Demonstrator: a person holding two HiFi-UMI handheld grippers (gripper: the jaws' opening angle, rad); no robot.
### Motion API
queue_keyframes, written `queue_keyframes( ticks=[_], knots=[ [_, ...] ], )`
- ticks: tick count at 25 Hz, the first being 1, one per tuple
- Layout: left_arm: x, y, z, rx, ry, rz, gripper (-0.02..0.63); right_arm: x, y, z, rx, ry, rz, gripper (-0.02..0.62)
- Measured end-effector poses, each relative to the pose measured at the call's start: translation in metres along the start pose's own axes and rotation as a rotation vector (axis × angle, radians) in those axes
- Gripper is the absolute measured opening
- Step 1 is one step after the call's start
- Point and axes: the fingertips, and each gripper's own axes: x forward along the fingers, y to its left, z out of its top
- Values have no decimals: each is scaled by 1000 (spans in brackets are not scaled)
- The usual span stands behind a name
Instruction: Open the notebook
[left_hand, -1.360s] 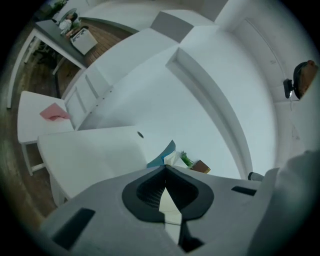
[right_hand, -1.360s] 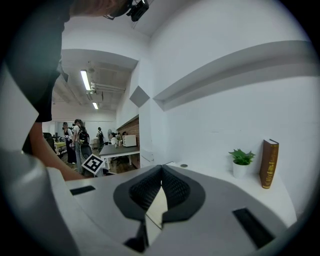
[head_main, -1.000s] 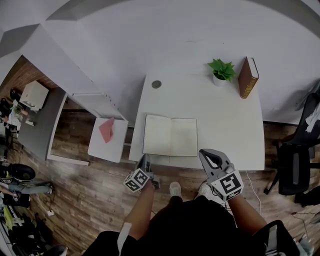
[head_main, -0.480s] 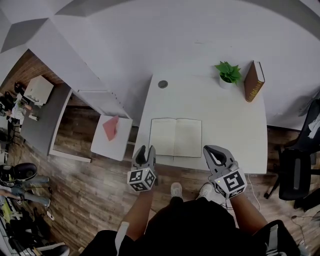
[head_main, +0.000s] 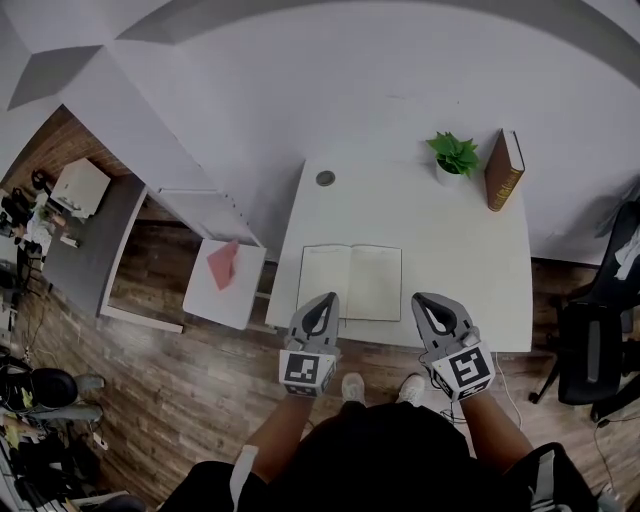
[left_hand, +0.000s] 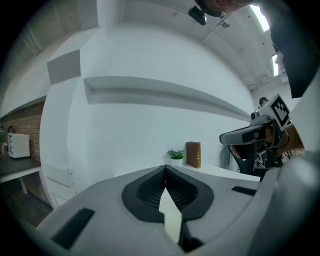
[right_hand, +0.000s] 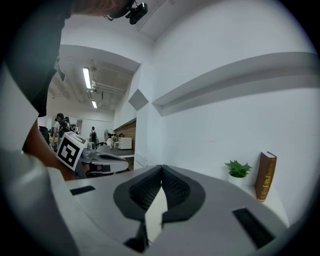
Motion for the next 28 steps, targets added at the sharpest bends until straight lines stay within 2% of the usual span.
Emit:
queue_keyframes(
  ticks=[4,7,14,19,25,28],
  knots=[
    [-2,-23,13,110,-8,-59,6,-7,-9,6,-79,-5,-77,2],
    [-3,-33,23,179,-21,-73,6,-12,-15,13,-82,-20,-118,2],
    [-5,-34,24,152,-22,-52,6,-16,-18,28,-125,-81,-133,2],
    [-8,-31,17,137,-13,-35,6,-17,-18,35,-119,-127,-139,2],
    [-11,-27,18,130,-2,-31,6,-15,-16,34,-60,-111,-146,2],
    [-12,-25,19,117,-4,-31,6,-14,-15,37,-88,-123,-139,2]
  ],
)
